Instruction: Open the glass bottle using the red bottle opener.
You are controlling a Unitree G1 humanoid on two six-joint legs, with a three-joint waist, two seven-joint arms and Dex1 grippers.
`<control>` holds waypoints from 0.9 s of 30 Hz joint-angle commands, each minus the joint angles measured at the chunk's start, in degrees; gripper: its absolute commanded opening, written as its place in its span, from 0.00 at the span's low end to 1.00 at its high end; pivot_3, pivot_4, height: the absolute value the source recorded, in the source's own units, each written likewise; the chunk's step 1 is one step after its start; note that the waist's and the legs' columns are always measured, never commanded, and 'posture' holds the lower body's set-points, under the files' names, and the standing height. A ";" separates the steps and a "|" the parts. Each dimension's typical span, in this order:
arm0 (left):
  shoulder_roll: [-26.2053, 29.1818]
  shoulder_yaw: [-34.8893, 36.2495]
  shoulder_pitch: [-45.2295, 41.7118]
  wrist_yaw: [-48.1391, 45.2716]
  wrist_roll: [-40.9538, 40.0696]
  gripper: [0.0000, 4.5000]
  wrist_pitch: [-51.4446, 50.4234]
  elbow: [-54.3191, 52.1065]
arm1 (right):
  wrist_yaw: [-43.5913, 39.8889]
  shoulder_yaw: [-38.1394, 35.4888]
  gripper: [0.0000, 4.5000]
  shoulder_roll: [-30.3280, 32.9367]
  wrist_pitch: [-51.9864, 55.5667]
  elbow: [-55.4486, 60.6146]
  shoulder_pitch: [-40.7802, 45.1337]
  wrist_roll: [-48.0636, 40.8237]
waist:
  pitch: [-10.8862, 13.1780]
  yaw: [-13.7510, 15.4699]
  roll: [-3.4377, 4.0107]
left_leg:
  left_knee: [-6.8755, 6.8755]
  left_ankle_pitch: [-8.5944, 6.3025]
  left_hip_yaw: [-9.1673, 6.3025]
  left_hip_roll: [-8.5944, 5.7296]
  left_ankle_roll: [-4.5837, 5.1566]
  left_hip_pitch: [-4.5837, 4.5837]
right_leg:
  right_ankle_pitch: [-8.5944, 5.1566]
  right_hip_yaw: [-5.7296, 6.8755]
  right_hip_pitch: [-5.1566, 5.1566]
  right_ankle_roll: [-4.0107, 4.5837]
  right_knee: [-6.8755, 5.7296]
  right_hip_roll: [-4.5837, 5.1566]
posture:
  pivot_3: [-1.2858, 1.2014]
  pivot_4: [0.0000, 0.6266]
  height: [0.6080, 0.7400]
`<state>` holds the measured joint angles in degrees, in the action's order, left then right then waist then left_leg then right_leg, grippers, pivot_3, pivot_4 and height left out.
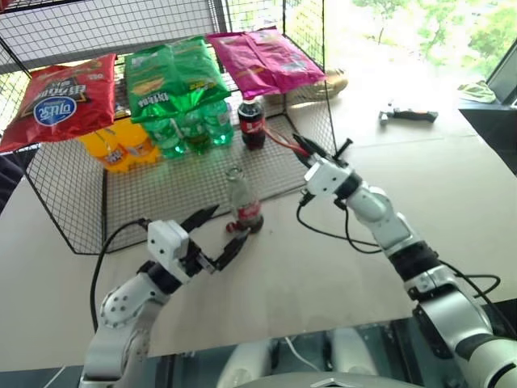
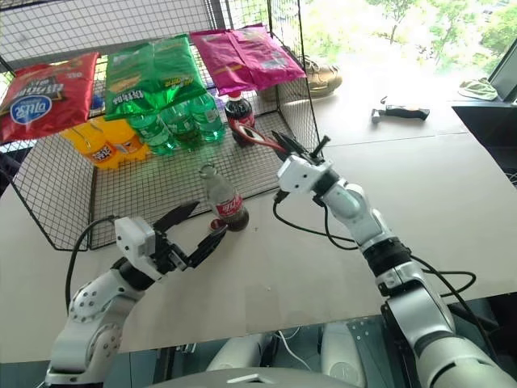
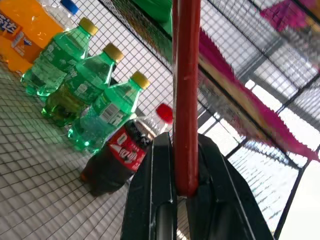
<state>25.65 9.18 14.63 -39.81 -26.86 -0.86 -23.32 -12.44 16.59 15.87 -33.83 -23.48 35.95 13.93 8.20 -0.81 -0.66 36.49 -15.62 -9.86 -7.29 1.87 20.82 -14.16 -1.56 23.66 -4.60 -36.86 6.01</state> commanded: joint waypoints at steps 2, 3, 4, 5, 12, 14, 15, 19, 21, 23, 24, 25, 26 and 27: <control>-0.12 5.35 5.66 2.03 -2.21 0.99 -0.25 -5.49 | -14.07 -0.87 0.00 2.14 12.91 12.45 -11.66 -14.98 | -0.02 0.13 -0.02 | -0.01 -0.01 -0.02 0.03 0.01 -0.01 | 0.00 0.01 -0.07 0.00 0.04 0.00 | 0.52 0.24 1.00; -0.43 6.30 7.12 2.46 -2.47 0.99 -0.24 -6.03 | -16.36 -0.83 0.00 3.34 15.58 15.05 -14.68 -16.69 | 0.00 0.23 -0.01 | -0.03 -0.02 -0.02 0.03 0.01 0.00 | 0.00 0.01 -0.07 0.00 0.07 0.01 | 0.52 0.24 1.00; -0.73 7.07 8.25 2.87 -2.75 0.99 -0.30 -6.33 | -18.09 -0.96 0.00 4.30 17.80 17.17 -16.86 -17.77 | 0.01 0.29 0.01 | -0.04 -0.03 -0.01 0.02 0.04 0.04 | 0.00 0.01 -0.07 0.00 0.11 0.02 | 0.52 0.24 1.00; -1.09 7.80 9.09 3.54 -2.97 0.99 -0.48 -6.39 | -19.21 -1.29 0.00 4.89 20.17 19.00 -18.50 -18.82 | 0.04 0.30 0.04 | -0.03 -0.05 0.01 0.02 0.07 0.03 | 0.00 0.01 -0.07 0.00 0.12 0.02 | 0.52 0.24 1.00; -2.06 11.06 13.47 5.33 -3.05 1.00 -1.63 -4.16 | -27.56 -2.11 0.28 8.90 36.49 30.11 -26.11 -27.51 | 0.07 0.34 -0.03 | -0.01 -0.06 0.10 0.21 0.05 -0.06 | 0.00 0.08 -0.11 -0.01 0.11 -0.04 | 0.52 0.24 1.00; -1.82 11.72 14.12 5.66 -2.55 1.00 -2.08 -3.10 | -28.92 -2.94 0.46 10.05 38.05 30.94 -26.62 -28.15 | 0.08 0.50 -0.05 | 0.01 -0.06 0.11 0.20 0.05 -0.05 | 0.00 0.10 -0.12 -0.01 0.11 -0.03 | 0.52 0.24 1.00; -1.68 12.05 14.34 5.85 -2.48 1.00 -2.44 -2.72 | -29.42 -3.48 0.57 10.48 38.61 31.13 -26.67 -28.47 | 0.09 0.61 -0.06 | 0.03 -0.06 0.12 0.20 0.05 -0.05 | 0.01 0.10 -0.12 -0.01 0.12 -0.02 | 0.52 0.24 1.00; -0.37 13.00 17.06 4.92 -1.04 1.00 -3.10 -2.16 | -31.79 -6.59 0.99 13.16 39.20 32.11 -28.17 -30.12 | 0.10 1.04 -0.08 | 0.04 -0.06 0.12 0.19 0.04 -0.03 | 0.01 0.11 -0.12 -0.01 0.12 -0.02 | 0.52 0.24 1.00; 0.18 13.32 18.48 4.31 -0.25 1.00 -2.71 -2.12 | -32.62 -8.21 0.99 14.18 38.82 32.39 -29.55 -30.73 | 0.10 1.27 -0.11 | 0.04 -0.07 0.12 0.19 0.04 -0.02 | 0.01 0.10 -0.12 -0.01 0.15 -0.01 | 0.52 0.24 1.00; 0.79 14.61 20.42 3.43 -0.26 1.00 -2.62 -1.79 | -35.75 -10.89 0.99 16.51 37.29 31.31 -31.86 -32.27 | 0.11 1.54 -0.11 | 0.04 -0.09 0.12 0.20 0.02 -0.01 | 0.01 0.11 -0.12 -0.01 0.19 -0.02 | 0.52 0.24 1.00; 1.03 15.12 21.10 3.05 -0.18 1.00 -2.42 -1.60 | -37.07 -11.89 0.99 17.38 36.52 30.77 -32.67 -32.82 | 0.12 1.68 -0.12 | 0.04 -0.10 0.12 0.20 0.02 0.00 | 0.01 0.11 -0.11 -0.01 0.19 -0.02 | 0.52 0.24 1.00; 1.20 15.66 21.65 2.61 0.04 1.00 -2.16 -1.36 | -38.22 -12.85 0.99 18.00 35.75 30.10 -33.25 -33.35 | 0.13 1.70 -0.12 | 0.04 -0.13 0.11 0.20 0.04 0.03 | 0.00 0.13 -0.11 -0.01 0.23 -0.01 | 0.52 0.24 1.00; 1.31 16.22 22.10 2.26 0.11 1.00 -2.00 -1.08 | -39.01 -13.81 0.99 18.44 35.18 29.53 -33.66 -33.91 | 0.15 1.69 -0.13 | 0.04 -0.14 0.11 0.20 0.05 0.03 | 0.00 0.14 -0.12 -0.01 0.24 0.00 | 0.52 0.24 1.00; 1.52 17.06 22.67 1.91 -0.05 1.00 -2.03 -0.59 | -40.16 -15.13 0.99 18.97 34.24 28.50 -34.15 -34.68 | 0.20 1.68 -0.19 | 0.04 -0.14 0.12 0.20 0.06 0.03 | 0.00 0.13 -0.12 -0.01 0.25 0.00 | 0.52 0.24 1.00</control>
<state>26.59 24.13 36.71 -37.19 -26.94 -4.19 -23.59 -50.74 4.27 34.15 2.71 4.83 1.93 -18.80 8.40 0.88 -0.85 36.52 -15.77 -9.74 -7.09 1.93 20.86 -14.16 -1.43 23.49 -4.61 -36.60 6.01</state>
